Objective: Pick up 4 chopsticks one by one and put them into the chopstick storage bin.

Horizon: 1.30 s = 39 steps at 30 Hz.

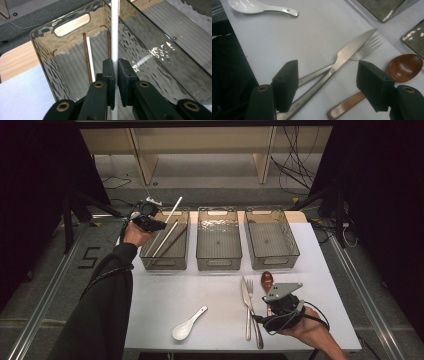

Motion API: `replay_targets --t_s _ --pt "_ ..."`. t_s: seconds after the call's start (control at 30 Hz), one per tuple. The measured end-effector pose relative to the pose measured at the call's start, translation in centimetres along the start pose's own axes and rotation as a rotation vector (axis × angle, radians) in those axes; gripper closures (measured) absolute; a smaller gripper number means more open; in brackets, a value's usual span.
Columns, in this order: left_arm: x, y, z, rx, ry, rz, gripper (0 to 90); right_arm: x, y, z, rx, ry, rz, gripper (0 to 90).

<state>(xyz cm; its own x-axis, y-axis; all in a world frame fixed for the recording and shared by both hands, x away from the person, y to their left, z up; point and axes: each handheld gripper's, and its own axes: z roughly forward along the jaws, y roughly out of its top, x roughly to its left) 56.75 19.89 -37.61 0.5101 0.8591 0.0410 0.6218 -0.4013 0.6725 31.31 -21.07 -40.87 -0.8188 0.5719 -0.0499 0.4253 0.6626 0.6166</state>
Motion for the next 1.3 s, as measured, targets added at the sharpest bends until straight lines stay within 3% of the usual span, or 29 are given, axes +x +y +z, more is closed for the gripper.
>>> replay_targets --t_s 0.3,0.67,0.8,0.93,1.07,1.3 --pt "-0.1 -0.4 0.9 0.024 0.010 -0.010 84.0 0.0 0.0 0.0 0.000 0.000 0.000 35.1" --pt "0.2 -1.3 1.6 0.045 0.029 -0.057 82.2 0.0 0.0 0.0 0.000 0.000 0.001 35.1" --pt "0.0 -1.0 1.0 0.029 0.023 -0.064 72.0 0.0 0.0 0.0 0.002 0.000 0.003 35.1" --pt "-0.7 -0.6 0.1 0.021 -0.011 -0.072 60.6 0.1 0.0 0.0 0.002 0.000 0.003 35.1" --pt "-1.6 -0.5 -1.4 -0.017 -0.027 -0.064 50.2 0.0 0.0 -0.1 0.000 -0.001 0.002 35.1" --pt "-3.8 -1.2 -4.6 -0.066 -0.124 -0.070 36.1 0.0 0.0 0.0 0.001 -0.003 0.005 35.1"
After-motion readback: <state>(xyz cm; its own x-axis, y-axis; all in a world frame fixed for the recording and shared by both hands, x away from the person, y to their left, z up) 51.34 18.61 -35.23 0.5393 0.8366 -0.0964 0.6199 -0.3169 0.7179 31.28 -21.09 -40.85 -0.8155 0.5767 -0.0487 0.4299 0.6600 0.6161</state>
